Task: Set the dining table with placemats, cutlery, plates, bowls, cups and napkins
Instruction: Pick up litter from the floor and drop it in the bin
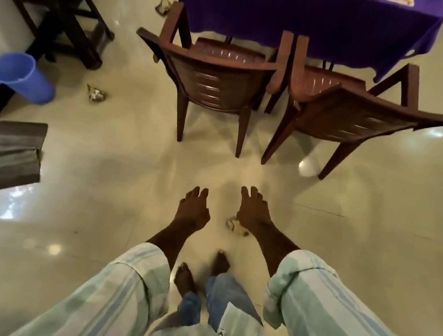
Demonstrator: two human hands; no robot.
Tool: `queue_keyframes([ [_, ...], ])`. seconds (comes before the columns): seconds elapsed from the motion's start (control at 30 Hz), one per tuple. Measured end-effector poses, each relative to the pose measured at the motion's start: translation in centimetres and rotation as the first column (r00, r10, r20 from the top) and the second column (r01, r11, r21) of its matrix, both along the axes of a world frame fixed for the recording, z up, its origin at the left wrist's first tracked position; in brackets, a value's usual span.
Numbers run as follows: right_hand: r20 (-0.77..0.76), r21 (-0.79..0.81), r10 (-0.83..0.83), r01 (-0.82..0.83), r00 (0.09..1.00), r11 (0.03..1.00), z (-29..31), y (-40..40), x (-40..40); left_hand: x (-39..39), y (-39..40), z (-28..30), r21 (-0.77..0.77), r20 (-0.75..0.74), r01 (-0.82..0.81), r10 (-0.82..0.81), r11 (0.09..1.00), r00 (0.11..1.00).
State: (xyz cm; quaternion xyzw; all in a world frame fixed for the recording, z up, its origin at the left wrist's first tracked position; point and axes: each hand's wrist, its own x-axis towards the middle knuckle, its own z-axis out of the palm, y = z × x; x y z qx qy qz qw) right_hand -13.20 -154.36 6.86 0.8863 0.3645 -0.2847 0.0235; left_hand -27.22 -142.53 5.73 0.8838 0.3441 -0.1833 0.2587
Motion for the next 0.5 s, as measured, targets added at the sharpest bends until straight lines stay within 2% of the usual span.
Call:
queue_keyframes([
  [0.1,-0.070,-0.059,-0.008,0.004,0.997,0.998,-2.8,-3.9,-0.7,-1.5,-3.2,-2.6,-0.068,-0.072,-0.016,0.011,0.998,0.997],
  [0.23,-0.136,-0.091,-0.043,0.031,0.990,0.995,-7.4,-8.1,-0.4,-1.6,-6.3,-6.6,-0.120,-0.111,-0.115,0.101,0.986,0.989],
  [0.5,-0.174,-0.158,-0.131,0.104,0.976,0.982,-22.9,-12.7,1.8,0.3,-11.1,-20.4,-0.195,-0.122,-0.182,0.160,0.964,0.979],
])
